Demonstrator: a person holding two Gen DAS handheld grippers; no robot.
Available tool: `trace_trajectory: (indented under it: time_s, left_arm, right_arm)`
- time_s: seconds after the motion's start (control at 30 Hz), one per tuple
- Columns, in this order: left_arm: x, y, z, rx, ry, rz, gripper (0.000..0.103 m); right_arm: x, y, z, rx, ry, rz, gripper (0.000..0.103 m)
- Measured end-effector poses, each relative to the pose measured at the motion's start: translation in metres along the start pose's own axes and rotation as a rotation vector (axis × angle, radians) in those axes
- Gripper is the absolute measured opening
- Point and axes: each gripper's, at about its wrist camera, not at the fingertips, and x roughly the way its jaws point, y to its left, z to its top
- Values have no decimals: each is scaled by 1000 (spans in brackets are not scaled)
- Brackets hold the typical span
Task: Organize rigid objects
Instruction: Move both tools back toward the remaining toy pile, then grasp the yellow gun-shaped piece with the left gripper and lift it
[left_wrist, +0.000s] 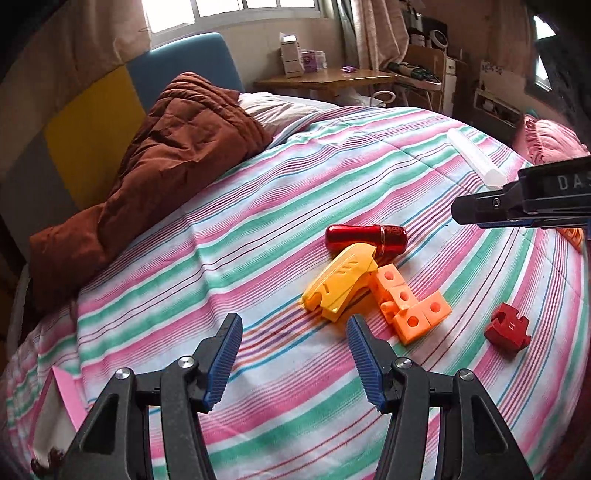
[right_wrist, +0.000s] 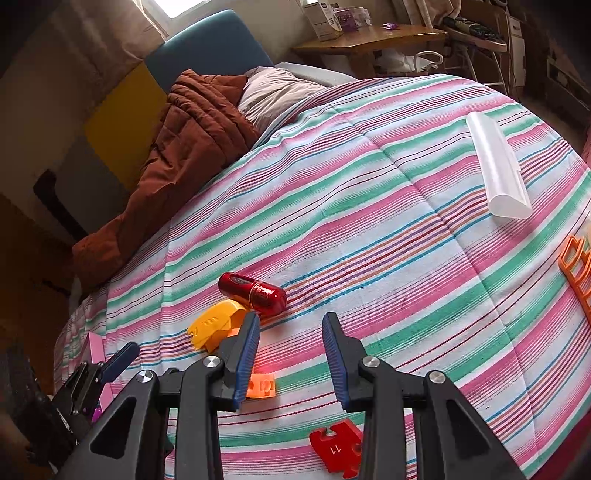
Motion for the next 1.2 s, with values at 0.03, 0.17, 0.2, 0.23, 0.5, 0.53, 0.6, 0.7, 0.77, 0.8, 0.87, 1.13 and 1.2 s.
trace_trajectory:
  time_s: [0.03, 0.17, 0.2, 0.23, 0.5, 0.53, 0.6, 0.7, 0.77, 0.8, 0.87, 1.13, 1.2]
  left_arm:
    - [7, 0, 3, 16, 6, -10, 61]
    - [23, -4, 15, 72, 6, -49, 65]
    - [27, -5, 18, 84, 2, -52, 66]
    - [31, -5, 20, 92, 2, -63, 66]
    - [59, -12, 26, 49, 60, -169, 27]
    - [58, -13, 23, 35, 55, -162, 27]
    - [54, -15, 16, 15, 43, -144, 27]
    - [45, -7, 2, -88, 52, -133, 27]
    - [35, 0, -11, -162, 62, -127, 27]
    - [30, 2, -18, -190, 67, -121, 27]
    - [18, 3, -33, -227, 72, -101, 27]
    - [-34, -15, -97, -262, 33, -39, 28]
    - [-45, -21, -110, -255, 19, -27, 28]
  right_arm:
    - [0, 0, 0, 0, 1, 4, 35]
    - [0, -2, 1, 12, 6, 19, 35]
    - [0, -4, 2, 18, 7, 22, 35]
    - [0, -5, 2, 24, 9, 26, 35]
    - [1, -9, 3, 49, 14, 35, 35]
    - [2, -9, 4, 50, 15, 34, 35]
    - [2, -10, 4, 51, 16, 31, 35]
    - [3, -12, 4, 58, 20, 29, 35]
    - [4, -15, 5, 67, 22, 28, 35]
    - [4, -16, 5, 72, 21, 27, 35]
    - [5, -19, 5, 83, 22, 24, 35]
    - [15, -23, 6, 86, 69, 12, 35]
    - [17, -22, 6, 78, 75, 1, 35]
